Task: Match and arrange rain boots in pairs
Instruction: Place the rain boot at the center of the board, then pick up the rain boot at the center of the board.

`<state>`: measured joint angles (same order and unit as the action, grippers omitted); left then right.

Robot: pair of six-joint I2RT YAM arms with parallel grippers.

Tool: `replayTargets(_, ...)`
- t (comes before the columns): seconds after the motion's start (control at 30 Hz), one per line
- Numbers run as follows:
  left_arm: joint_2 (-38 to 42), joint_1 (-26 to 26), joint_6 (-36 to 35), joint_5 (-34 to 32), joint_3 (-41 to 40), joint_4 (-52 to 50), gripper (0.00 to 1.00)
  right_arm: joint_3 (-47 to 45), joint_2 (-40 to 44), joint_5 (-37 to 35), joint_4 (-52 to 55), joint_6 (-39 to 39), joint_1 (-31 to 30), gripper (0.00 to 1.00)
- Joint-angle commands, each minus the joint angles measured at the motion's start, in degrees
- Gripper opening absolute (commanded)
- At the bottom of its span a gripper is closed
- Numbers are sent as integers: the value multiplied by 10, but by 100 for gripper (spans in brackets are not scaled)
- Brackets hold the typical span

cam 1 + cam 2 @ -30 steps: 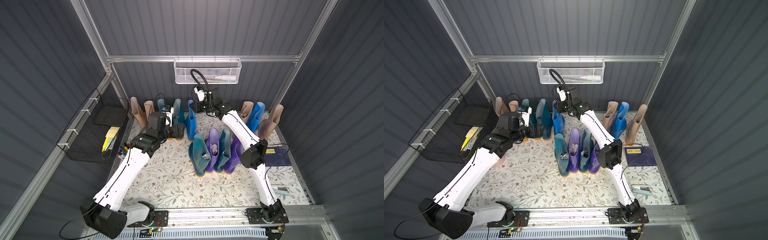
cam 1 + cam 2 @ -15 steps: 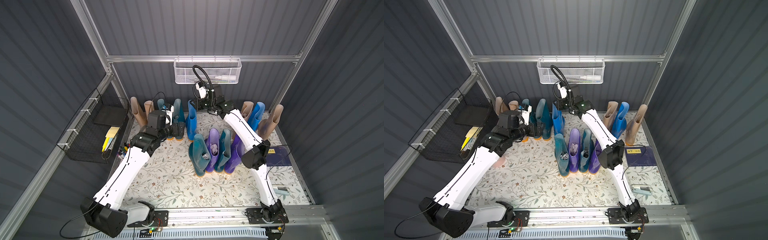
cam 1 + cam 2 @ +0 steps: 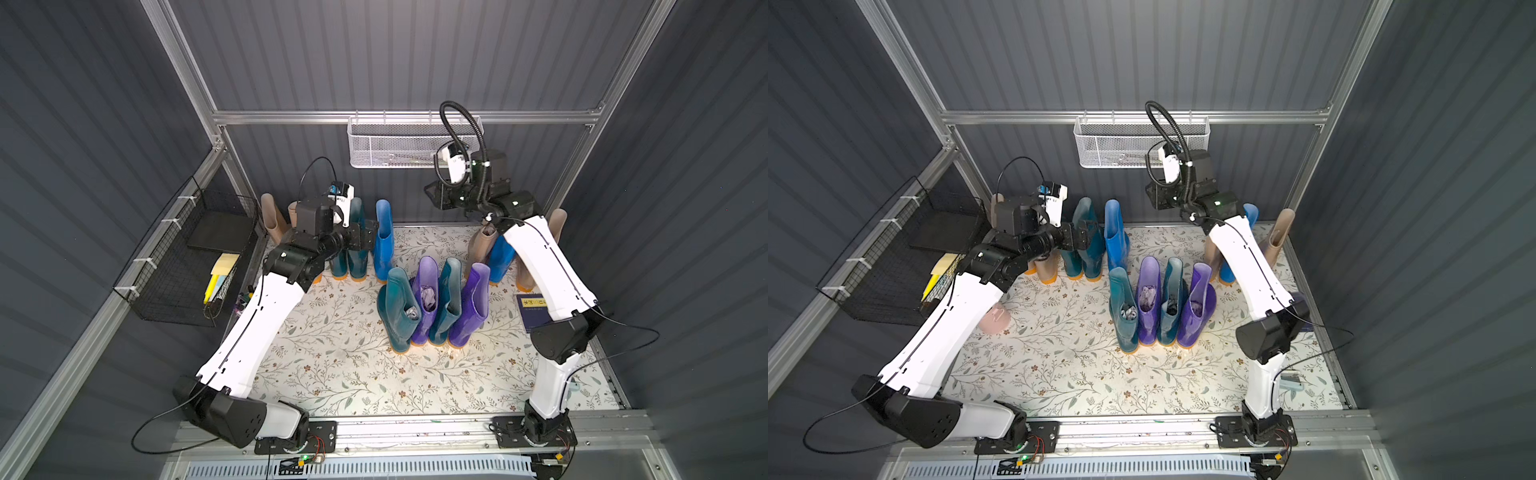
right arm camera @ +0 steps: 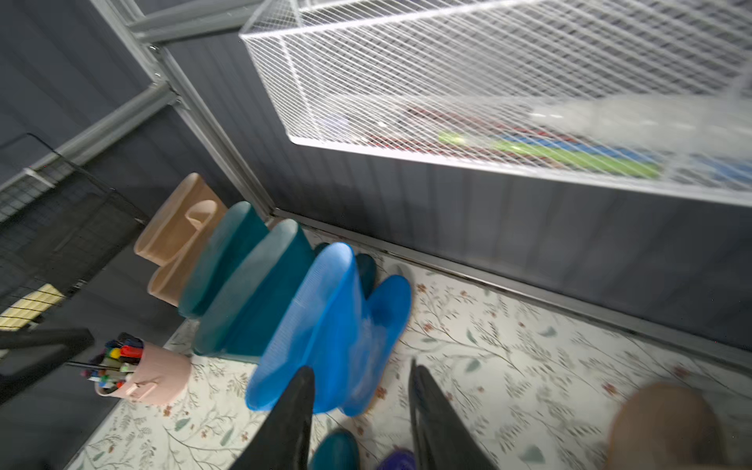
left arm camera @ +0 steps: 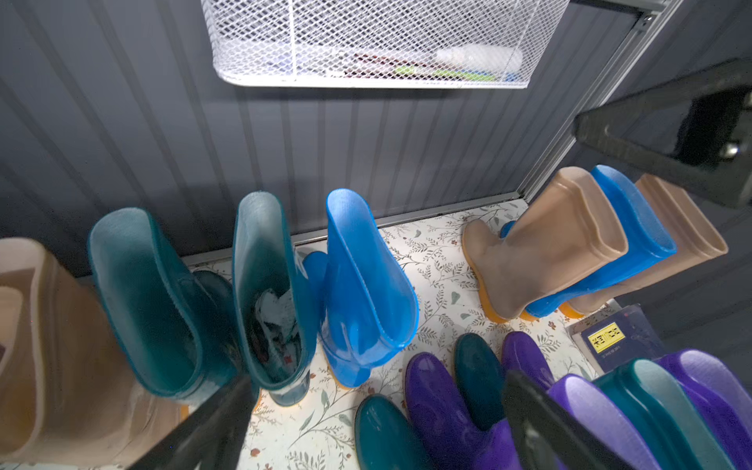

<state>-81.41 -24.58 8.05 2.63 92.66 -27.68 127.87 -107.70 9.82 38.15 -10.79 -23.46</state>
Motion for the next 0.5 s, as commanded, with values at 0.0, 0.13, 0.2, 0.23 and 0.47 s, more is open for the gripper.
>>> replayTargets(0.0, -22, -2, -12, 54, 37, 18, 98, -50, 41, -29, 16, 10, 35, 44)
replayTargets(0.13, -36, -4, 13, 127, 39, 60, 97, -102, 85, -45, 24, 4, 85, 50)
replayTargets(0.2, -39, -10, 20, 154, 31, 80, 97, -115, 96, -52, 34, 0, 108, 53)
replayTargets(0.23, -41, -16, 21, 158, 28, 88, 97, -120, 98, -58, 41, -3, 118, 55)
replayTargets(0.47, -46, -64, 16, 213, 6, 115, 97, -146, 116, -92, 67, -8, 169, 67)
